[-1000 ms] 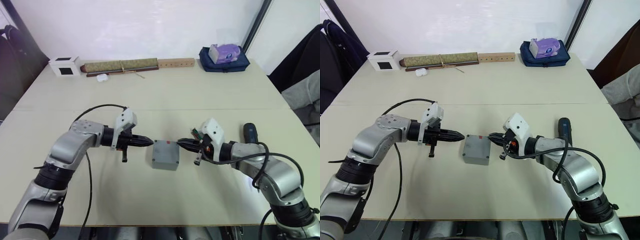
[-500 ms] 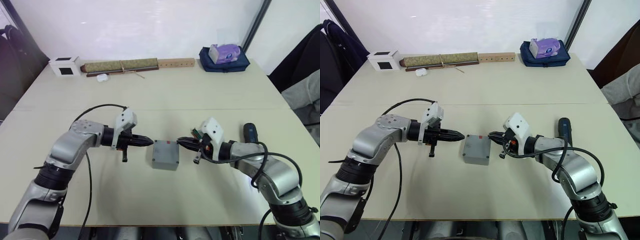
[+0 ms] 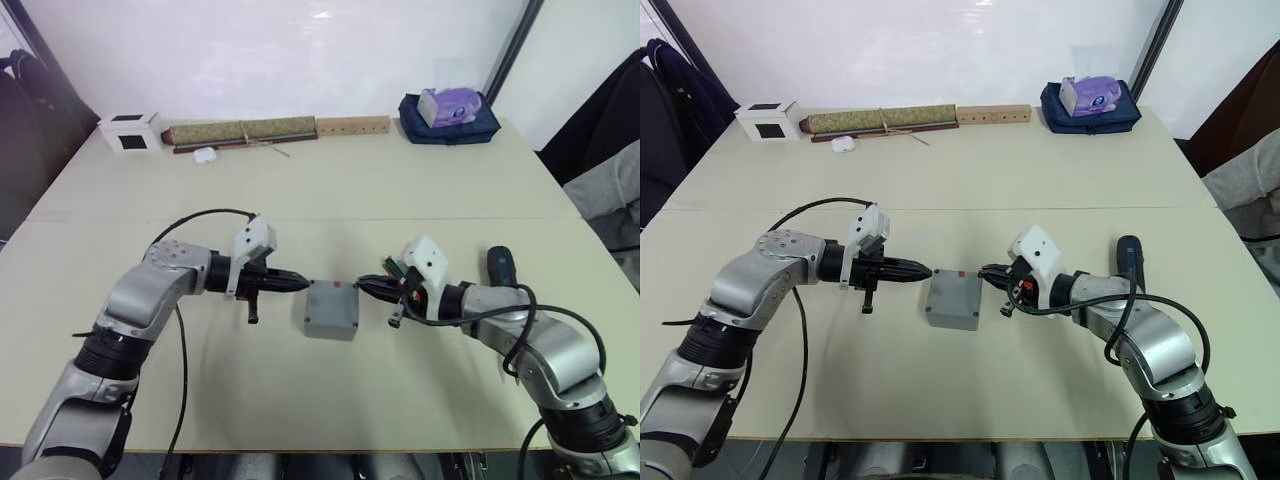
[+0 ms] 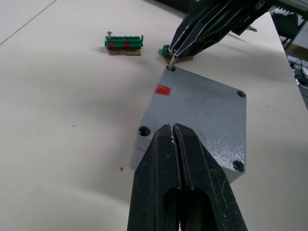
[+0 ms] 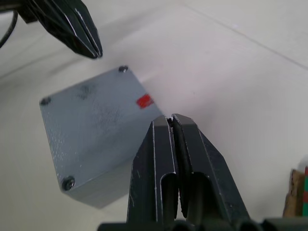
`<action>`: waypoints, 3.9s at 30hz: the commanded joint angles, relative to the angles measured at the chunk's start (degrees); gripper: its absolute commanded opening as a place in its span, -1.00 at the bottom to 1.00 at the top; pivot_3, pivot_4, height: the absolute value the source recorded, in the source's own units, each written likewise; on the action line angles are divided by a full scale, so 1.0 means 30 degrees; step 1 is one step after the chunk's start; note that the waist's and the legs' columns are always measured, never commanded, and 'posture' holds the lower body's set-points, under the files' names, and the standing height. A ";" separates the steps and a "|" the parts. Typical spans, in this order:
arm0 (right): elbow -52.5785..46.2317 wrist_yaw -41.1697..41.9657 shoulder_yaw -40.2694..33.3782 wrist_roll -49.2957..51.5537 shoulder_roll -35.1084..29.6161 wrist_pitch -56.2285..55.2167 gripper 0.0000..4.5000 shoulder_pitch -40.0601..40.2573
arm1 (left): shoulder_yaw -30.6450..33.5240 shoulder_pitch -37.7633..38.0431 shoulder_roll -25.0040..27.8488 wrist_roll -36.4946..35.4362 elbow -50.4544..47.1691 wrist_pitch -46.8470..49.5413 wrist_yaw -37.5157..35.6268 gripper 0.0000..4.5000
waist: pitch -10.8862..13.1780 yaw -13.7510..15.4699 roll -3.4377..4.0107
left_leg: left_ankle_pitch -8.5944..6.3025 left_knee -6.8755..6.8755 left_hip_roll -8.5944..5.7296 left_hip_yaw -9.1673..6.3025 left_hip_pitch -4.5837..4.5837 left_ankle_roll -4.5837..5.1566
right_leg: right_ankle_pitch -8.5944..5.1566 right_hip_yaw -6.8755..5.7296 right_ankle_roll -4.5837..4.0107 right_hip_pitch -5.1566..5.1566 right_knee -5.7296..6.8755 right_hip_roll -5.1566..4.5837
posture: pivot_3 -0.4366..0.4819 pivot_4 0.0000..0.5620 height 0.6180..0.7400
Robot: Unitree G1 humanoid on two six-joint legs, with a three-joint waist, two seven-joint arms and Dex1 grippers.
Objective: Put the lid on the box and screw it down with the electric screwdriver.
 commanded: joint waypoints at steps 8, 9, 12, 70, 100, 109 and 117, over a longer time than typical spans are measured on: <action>0.0050 0.0249 0.0071 -0.0016 -0.0191 -0.0138 -0.98 -0.0210 | 0.0107 -0.0396 0.0048 0.0021 -0.0346 -0.0224 -0.0006 -1.00 | 0.0000 0.0004 0.0000 | 0.0000 0.0000 -0.0002 -0.0001 0.0000 0.0000 | 0.0000 0.0000 0.0000 0.0000 0.0000 -0.0002 | -0.05 -0.47 1.00; 0.0089 0.0225 0.0147 -0.0022 -0.0125 -0.0121 -0.98 -0.0235 | 0.0147 -0.0379 0.0063 -0.0005 -0.0404 -0.0178 0.0030 -1.00 | 0.0000 0.0002 0.0000 | 0.0000 0.0000 -0.0002 -0.0002 0.0000 0.0000 | 0.0000 0.0000 0.0000 0.0001 0.0000 -0.0003 | -0.05 -0.47 1.00; 0.0251 0.0207 0.0199 -0.0056 -0.0019 -0.0149 -0.87 -0.0384 | 0.0238 -0.0363 0.0092 -0.0055 -0.0462 -0.0136 0.0075 -1.00 | 0.0000 0.0001 0.0000 | 0.0000 0.0000 -0.0002 -0.0001 0.0000 0.0000 | 0.0000 0.0000 0.0000 0.0000 0.0000 -0.0003 | -0.05 -0.47 1.00; 1.3352 0.3570 0.5023 0.1181 -1.0818 1.2351 0.20 -0.8607 | -0.2625 -0.2119 -0.4045 0.1514 -0.1291 -0.4391 0.0765 -1.00 | -0.0004 0.0020 0.0073 | -0.0001 -0.0006 -0.0005 0.0082 -0.0005 0.0002 | 0.0006 0.0054 -0.0001 -0.0021 -0.0025 -0.0003 | -0.05 -0.47 1.00; -0.2428 -0.7108 -1.0426 0.7677 0.6236 0.2355 -0.19 -0.4575 | -0.0556 -0.2177 -0.1293 0.0469 0.0338 -0.1466 -0.0365 -1.00 | 0.0015 -0.0071 0.0115 | 0.0023 -0.0015 0.0012 0.0074 -0.0089 -0.0040 | -0.0026 0.0090 -0.0040 -0.0206 0.0178 -0.0039 | -0.05 -0.47 1.00; -0.4221 -0.7351 -0.6556 0.7101 0.7705 -0.0234 -0.19 -0.1231 | -0.1888 -0.1743 -0.1174 0.1328 0.0360 -0.1604 -0.0724 -1.00 | 0.0012 -0.0087 0.0111 | 0.0035 -0.0013 -0.0001 0.0066 -0.0075 -0.0059 | -0.0027 0.0081 -0.0044 -0.0206 0.0188 0.0005 | -0.05 -0.47 1.00; -0.3378 -0.6903 -0.4055 0.4164 0.7196 -0.2842 -0.19 -0.0020 | -0.3372 -0.0863 -0.1287 0.3232 0.0429 -0.2659 -0.0020 -1.00 | 0.0010 -0.0093 0.0107 | 0.0035 -0.0019 -0.0001 0.0066 -0.0058 -0.0059 | -0.0029 0.0081 -0.0048 -0.0196 0.0186 0.0016 | -0.05 -0.47 1.00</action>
